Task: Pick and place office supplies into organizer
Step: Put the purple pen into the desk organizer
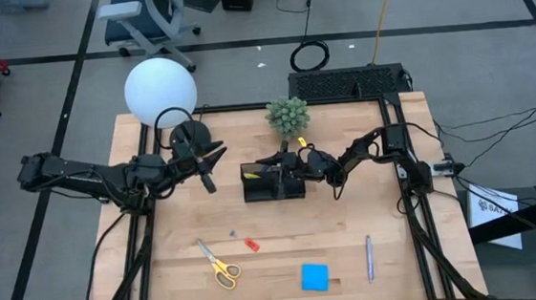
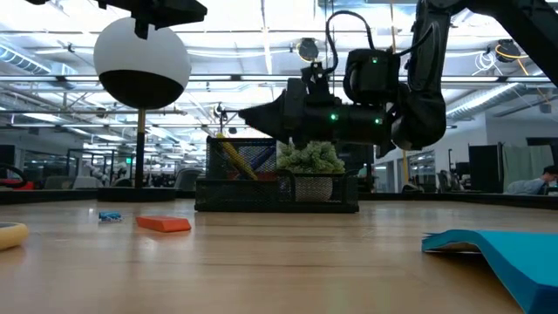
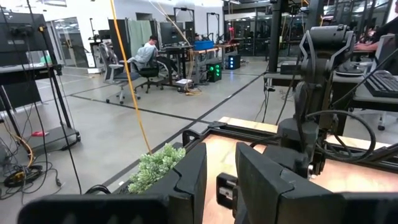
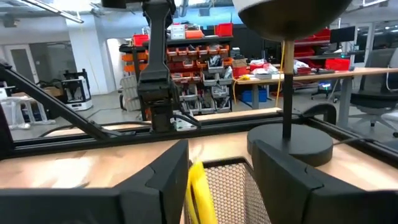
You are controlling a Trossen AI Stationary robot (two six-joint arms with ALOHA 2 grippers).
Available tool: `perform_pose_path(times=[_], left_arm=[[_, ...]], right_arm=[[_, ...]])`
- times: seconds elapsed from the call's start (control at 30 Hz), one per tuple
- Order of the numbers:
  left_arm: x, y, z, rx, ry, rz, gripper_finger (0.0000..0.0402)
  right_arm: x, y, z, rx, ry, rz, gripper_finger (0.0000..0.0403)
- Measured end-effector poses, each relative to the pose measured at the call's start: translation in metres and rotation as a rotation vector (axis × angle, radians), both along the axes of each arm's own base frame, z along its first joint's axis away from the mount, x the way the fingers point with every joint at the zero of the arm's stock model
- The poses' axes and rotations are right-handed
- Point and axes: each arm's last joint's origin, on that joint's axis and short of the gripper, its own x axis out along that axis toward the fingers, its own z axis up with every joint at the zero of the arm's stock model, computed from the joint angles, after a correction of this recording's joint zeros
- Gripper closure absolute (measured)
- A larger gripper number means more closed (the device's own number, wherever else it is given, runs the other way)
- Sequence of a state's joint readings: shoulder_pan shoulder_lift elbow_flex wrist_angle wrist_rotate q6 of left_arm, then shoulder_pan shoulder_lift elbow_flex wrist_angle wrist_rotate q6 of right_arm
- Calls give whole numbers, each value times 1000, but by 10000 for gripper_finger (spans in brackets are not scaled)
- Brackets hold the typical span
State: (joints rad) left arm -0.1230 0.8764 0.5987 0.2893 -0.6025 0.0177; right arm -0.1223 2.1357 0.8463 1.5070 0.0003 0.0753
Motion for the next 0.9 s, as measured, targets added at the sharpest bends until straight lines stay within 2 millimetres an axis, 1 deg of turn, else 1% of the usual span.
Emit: perform_pose_path(times=[0.2, 0.33, 0.53, 0.77, 0.9], left_arm=[[0, 0, 0, 0, 0, 0, 311], [0, 0, 0, 0, 0, 0, 311], [0, -3, 0, 1, 1, -16, 311], [0, -5, 1, 4, -5, -27, 311], [0, -5, 2, 3, -16, -42, 311]], right_arm=[[-1, 3, 23, -44, -60, 2, 235], [-4, 11, 39, -86, -91, 15, 238], [-11, 31, 59, -127, -42, 63, 237], [-23, 56, 82, -178, 59, 133, 243], [-30, 66, 92, -196, 116, 166, 243]])
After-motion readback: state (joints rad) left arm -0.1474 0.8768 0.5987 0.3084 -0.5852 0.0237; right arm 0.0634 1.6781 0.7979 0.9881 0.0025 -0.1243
